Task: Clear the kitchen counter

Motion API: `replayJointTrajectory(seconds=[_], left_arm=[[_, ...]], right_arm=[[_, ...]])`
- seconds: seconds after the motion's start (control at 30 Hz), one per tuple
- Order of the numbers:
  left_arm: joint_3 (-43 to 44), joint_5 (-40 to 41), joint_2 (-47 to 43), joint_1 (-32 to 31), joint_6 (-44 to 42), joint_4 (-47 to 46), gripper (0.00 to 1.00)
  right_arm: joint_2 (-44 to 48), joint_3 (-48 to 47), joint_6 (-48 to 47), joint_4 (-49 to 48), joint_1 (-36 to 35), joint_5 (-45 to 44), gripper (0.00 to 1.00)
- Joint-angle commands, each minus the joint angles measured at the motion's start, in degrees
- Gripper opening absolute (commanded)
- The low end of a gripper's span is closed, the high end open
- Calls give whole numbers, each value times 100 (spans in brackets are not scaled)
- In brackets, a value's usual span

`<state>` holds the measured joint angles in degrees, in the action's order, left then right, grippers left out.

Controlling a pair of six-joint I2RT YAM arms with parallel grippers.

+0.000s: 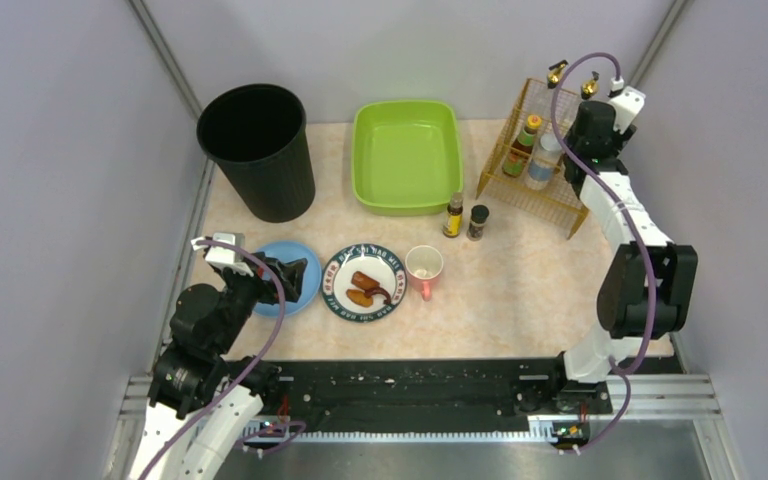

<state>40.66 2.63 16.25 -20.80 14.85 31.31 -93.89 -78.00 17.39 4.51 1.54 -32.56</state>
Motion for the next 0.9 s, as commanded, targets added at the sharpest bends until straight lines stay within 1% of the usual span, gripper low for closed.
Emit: replayJointTrajectory(seconds=[0.0,0.43,0.73,0.8,0.83,0.87], left_arm=[[-22,-4,-14,-29,-52,-204,99],[-22,26,-22,-29,-53,-188,99],[-16,26,-43,-25,-53,-195,99],[-21,34,-44,-30,-53,-202,99],[-16,35,-43,-23,-53,-196,99],[-17,35,-46,-22,-53,-196,99]], right_arm=[[-83,79,154,-409,40,-56,0],[-413,433,406,-570,102,-190,0],[-632,521,574,-538,197,-63,0],[-685,522,584,-524,197,-43,5],[-690,522,602,-519,197,-30,9],[-713,518,609,-518,197,8,16]])
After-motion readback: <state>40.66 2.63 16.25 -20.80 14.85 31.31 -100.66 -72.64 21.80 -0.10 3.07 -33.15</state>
